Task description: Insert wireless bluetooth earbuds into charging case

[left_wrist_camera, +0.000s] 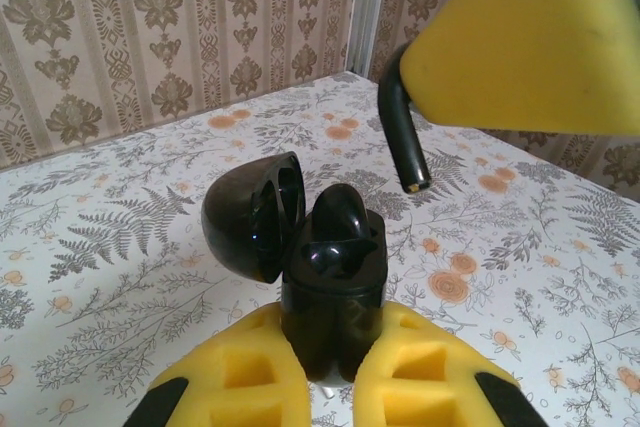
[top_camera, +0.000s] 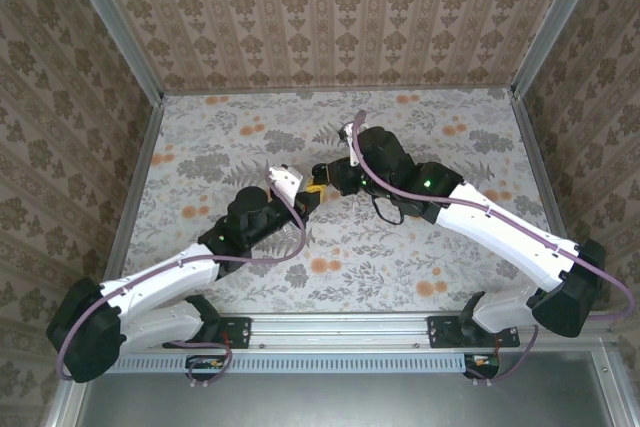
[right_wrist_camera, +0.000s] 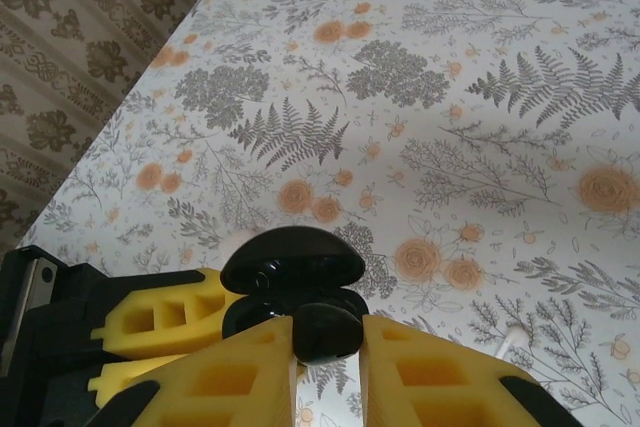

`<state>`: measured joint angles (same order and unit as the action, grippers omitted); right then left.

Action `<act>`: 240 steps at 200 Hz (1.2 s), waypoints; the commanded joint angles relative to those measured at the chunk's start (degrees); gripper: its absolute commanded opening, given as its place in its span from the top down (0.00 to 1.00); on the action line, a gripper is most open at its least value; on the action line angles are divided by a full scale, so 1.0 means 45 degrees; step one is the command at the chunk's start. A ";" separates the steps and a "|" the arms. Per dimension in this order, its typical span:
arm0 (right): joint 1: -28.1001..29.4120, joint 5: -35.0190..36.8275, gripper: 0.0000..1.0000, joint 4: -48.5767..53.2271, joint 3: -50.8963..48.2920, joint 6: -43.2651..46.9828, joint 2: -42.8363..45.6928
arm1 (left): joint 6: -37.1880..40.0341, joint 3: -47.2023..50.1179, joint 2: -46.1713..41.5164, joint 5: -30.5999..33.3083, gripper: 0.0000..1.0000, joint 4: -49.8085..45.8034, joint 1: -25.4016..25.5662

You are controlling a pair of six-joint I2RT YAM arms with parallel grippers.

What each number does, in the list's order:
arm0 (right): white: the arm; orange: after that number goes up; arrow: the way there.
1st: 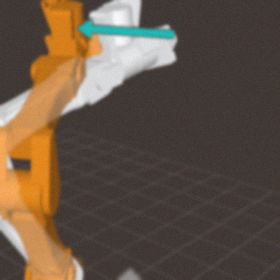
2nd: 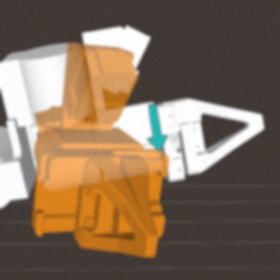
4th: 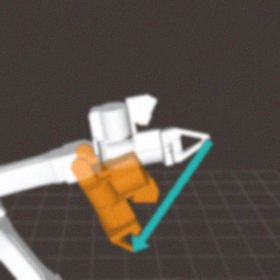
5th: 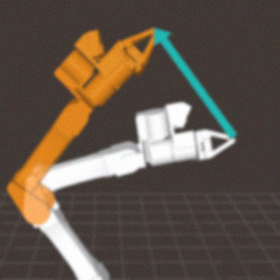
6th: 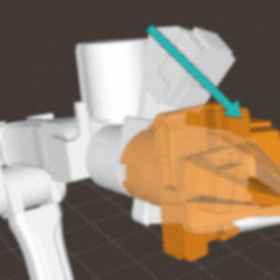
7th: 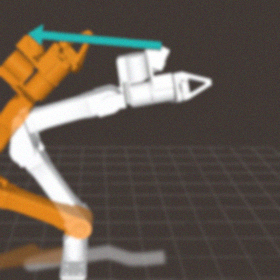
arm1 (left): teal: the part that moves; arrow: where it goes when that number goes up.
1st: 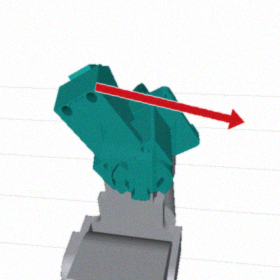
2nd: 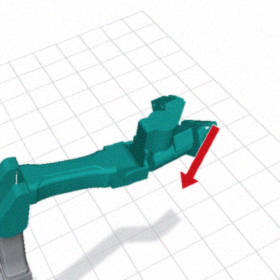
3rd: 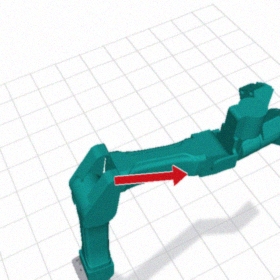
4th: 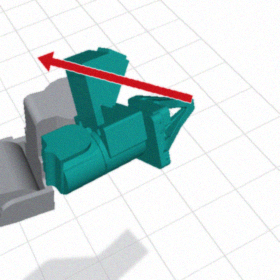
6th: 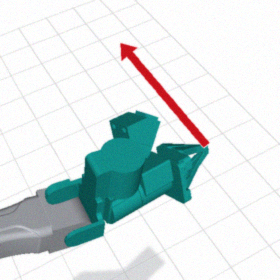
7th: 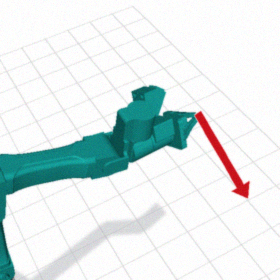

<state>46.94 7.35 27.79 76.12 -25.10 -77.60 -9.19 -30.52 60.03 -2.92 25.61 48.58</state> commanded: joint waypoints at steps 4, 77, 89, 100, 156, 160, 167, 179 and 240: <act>0.0114 0.0339 0.79 -0.0508 -0.0078 0.0417 0.0180 | -0.0358 -0.0501 -0.0044 0.0139 1.00 0.0506 0.0120; 0.0278 0.0445 0.79 -0.0823 -0.0383 0.0838 -0.0050 | -0.0572 -0.0542 -0.0152 0.0159 1.00 0.0443 0.0178; 0.0310 0.0490 0.79 -0.0878 -0.0447 0.0920 -0.0094 | -0.0604 -0.0541 -0.0175 0.0145 1.00 0.0443 0.0169; 0.0323 0.0543 0.79 -0.0936 -0.0501 0.0964 -0.0108 | -0.0631 -0.0541 -0.0213 0.0160 1.00 0.0460 0.0181; 0.0351 0.0708 0.79 -0.1088 -0.0504 0.1034 -0.0012 | -0.0690 -0.0560 -0.0205 0.0160 1.00 0.0424 0.0186; 0.0351 0.0726 0.79 -0.1092 -0.0473 0.1033 0.0001 | -0.0692 -0.0569 -0.0196 0.0145 1.00 0.0423 0.0190; 0.0350 0.0746 0.79 -0.1115 -0.0485 0.1043 0.0064 | -0.0702 -0.0543 -0.0195 0.0174 1.00 0.0405 0.0196; 0.0338 0.0786 0.79 -0.1158 -0.0450 0.1063 0.0130 | -0.0727 -0.0546 -0.0179 0.0198 1.00 0.0404 0.0197; 0.0350 0.0983 0.78 -0.1289 -0.0460 0.1383 -0.0027 | -0.0865 -0.0716 -0.0117 0.0121 1.00 0.0396 0.0212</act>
<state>48.18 10.15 23.24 74.39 -20.25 -77.71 -12.03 -31.51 60.01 -2.52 26.17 49.15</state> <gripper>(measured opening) 0.220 0.092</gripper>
